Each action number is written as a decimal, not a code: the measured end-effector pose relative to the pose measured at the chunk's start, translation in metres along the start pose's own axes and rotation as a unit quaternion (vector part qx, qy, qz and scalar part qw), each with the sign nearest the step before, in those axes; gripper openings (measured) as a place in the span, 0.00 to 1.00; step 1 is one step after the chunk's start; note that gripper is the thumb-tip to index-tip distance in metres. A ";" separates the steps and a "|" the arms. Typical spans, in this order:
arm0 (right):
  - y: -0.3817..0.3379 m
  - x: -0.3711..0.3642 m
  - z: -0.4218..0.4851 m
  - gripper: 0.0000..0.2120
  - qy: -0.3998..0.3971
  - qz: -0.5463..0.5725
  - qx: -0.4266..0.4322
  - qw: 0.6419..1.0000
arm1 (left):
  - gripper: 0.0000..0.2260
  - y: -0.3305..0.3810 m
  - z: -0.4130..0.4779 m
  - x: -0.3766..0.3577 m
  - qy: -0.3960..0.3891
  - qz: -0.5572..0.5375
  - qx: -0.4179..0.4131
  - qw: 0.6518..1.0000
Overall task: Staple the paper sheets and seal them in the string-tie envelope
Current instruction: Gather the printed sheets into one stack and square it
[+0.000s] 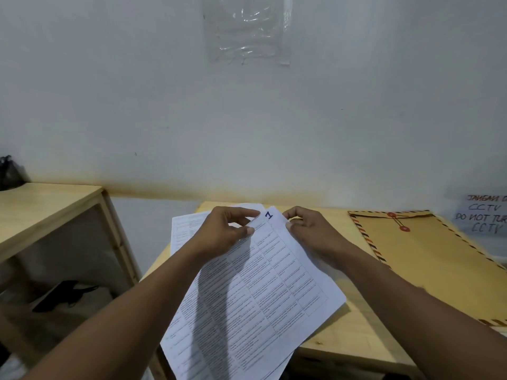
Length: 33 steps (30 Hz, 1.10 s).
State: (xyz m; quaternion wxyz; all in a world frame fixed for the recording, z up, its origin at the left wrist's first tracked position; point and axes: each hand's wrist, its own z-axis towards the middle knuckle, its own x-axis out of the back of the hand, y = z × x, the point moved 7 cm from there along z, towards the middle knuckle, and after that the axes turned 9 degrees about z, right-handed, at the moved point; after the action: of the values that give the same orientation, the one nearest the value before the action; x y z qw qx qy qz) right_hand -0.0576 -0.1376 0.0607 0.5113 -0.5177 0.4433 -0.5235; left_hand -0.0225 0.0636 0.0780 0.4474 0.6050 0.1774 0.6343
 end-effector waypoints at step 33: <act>0.017 -0.009 0.012 0.15 -0.048 -0.131 0.017 0.990 | 0.17 -0.040 -0.012 -0.004 -0.027 -0.130 0.085 0.987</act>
State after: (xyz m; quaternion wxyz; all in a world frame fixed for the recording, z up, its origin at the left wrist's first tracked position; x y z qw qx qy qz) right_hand -0.0450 -0.1297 0.0443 0.4680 -0.5873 0.3378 -0.5674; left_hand -0.0199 0.0855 0.0424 0.4780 0.6295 0.2955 0.5366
